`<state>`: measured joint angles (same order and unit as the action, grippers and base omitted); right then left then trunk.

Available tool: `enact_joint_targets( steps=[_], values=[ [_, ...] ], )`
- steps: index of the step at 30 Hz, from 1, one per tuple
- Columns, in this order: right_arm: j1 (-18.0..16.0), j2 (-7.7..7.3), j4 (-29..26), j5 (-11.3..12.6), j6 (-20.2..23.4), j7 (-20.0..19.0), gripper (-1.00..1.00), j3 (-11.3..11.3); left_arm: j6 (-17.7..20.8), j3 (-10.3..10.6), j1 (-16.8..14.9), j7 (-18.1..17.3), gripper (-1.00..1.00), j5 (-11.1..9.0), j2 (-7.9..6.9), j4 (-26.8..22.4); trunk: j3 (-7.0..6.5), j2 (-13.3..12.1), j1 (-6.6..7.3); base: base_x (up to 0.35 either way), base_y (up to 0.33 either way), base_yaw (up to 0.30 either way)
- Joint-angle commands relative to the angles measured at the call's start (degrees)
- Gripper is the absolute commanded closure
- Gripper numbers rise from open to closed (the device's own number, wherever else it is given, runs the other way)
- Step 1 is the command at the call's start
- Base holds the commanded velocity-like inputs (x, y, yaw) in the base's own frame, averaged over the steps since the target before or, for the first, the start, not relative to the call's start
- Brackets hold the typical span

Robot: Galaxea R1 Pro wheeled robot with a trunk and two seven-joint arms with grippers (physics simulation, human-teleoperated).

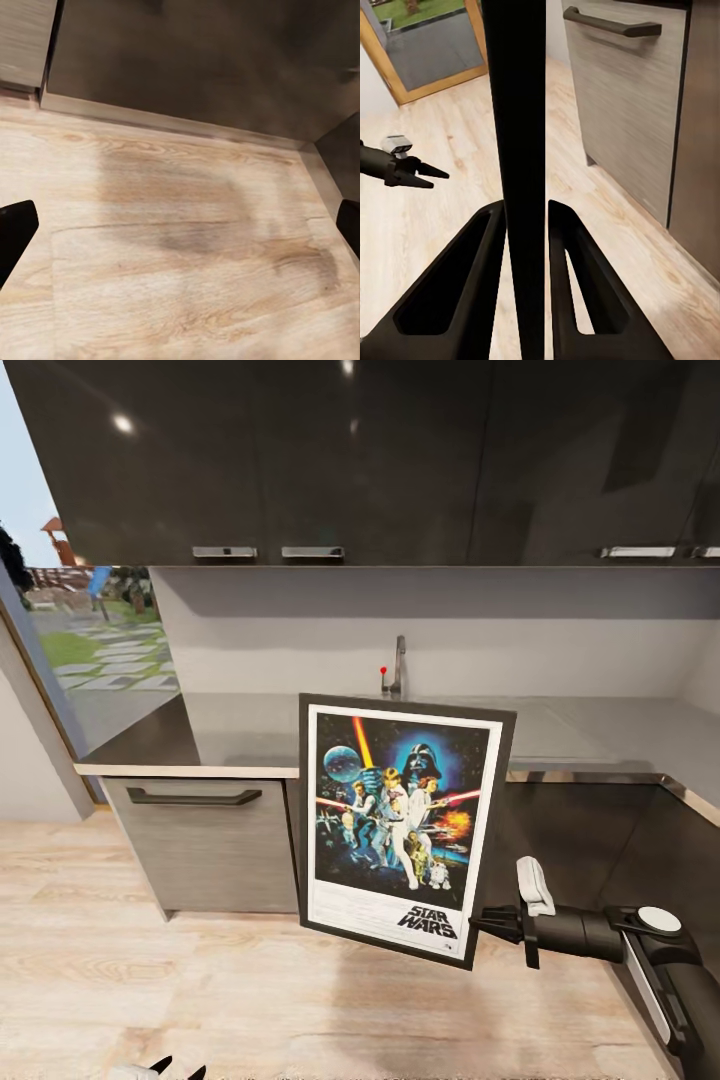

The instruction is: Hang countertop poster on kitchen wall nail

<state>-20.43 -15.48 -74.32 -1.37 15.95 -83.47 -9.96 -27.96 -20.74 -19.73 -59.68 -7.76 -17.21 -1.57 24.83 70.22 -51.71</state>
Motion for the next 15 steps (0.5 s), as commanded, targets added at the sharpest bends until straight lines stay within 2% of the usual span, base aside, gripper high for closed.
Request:
enact_joint_targets(
  steps=[1, 8, 10, 15],
  values=[
    [-0.04, 0.01, -0.06, -0.12, 0.77, -0.38, 1.0, -0.08, -0.07, 0.35, -0.05, -0.26, -1.0, -0.59, -0.02, 0.08, -0.03, -0.38, 0.23, 0.0, 0.0, 0.0],
    [-0.01, 0.01, -0.14, 0.15, 0.81, -0.38, 1.0, -0.32, -0.07, 0.35, -0.05, -0.26, -1.0, -0.59, -0.02, 0.08, -0.76, -3.18, 1.76, 0.0, 0.0, 0.0],
    [0.02, 0.01, -0.17, 0.82, 0.78, -0.41, 1.0, -1.37, -0.07, 0.35, -0.05, -0.26, -1.0, -0.59, -0.02, 0.08, -1.07, -3.99, 2.2, 0.0, 0.0, 0.0],
    [0.04, 0.01, -0.2, 1.35, 0.75, -0.49, 1.0, -2.16, -0.07, 0.35, -0.05, -0.26, -1.0, -0.59, -0.02, 0.08, -1.93, -5.99, 3.3, 0.0, 0.0, 0.0]
  ],
)
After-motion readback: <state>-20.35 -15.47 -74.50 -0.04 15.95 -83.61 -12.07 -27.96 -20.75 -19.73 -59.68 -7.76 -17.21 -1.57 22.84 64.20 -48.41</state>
